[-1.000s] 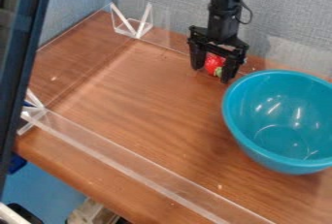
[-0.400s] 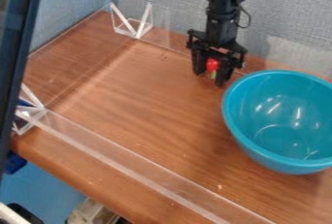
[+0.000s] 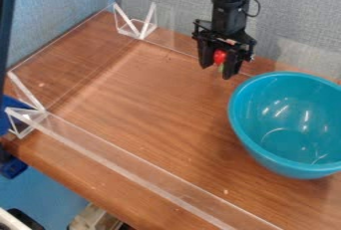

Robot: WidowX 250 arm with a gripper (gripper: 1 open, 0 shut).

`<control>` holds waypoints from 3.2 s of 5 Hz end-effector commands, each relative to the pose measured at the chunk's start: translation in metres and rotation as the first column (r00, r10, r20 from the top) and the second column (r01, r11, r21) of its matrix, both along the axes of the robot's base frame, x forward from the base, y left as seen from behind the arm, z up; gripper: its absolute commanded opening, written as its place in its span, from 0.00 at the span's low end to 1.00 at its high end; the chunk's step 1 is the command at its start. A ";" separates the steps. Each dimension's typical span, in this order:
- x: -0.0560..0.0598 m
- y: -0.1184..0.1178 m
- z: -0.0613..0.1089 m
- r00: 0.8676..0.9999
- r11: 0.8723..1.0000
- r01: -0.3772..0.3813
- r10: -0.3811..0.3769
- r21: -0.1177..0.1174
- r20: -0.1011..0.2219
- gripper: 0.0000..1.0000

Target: Put the strawberry in the blue bowl

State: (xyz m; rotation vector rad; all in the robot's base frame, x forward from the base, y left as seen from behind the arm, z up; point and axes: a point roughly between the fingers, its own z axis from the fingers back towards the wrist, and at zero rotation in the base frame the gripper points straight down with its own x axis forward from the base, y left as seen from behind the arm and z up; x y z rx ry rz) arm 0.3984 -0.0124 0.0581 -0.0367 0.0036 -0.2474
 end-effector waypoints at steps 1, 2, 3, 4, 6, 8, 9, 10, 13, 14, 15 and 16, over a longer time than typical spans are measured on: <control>0.002 -0.007 0.046 0.993 1.000 0.024 -0.023 -0.003 0.115 0.00; -0.003 -0.011 0.053 0.991 0.999 0.041 -0.040 -0.002 0.127 0.00; -0.017 -0.021 0.085 0.981 0.998 0.068 -0.068 0.004 0.181 0.00; -0.035 -0.035 0.113 0.971 0.995 0.103 -0.103 0.015 0.216 0.00; -0.067 -0.072 0.095 0.966 0.980 0.199 -0.197 0.005 0.168 0.00; -0.075 -0.089 0.068 0.961 0.969 0.247 -0.244 -0.003 0.128 0.00; -0.076 -0.095 0.059 0.959 0.965 0.263 -0.261 -0.006 0.115 0.00; -0.076 -0.101 0.043 0.956 0.959 0.282 -0.280 -0.009 0.091 0.00; -0.081 -0.110 0.013 0.948 0.950 0.313 -0.313 -0.004 0.055 0.00; -0.081 -0.111 0.006 0.947 0.948 0.318 -0.317 -0.002 0.049 0.00; -0.081 -0.113 0.003 0.947 0.948 0.319 -0.319 0.000 0.047 0.00; -0.081 -0.112 0.008 0.948 0.950 0.313 -0.313 0.007 0.051 1.00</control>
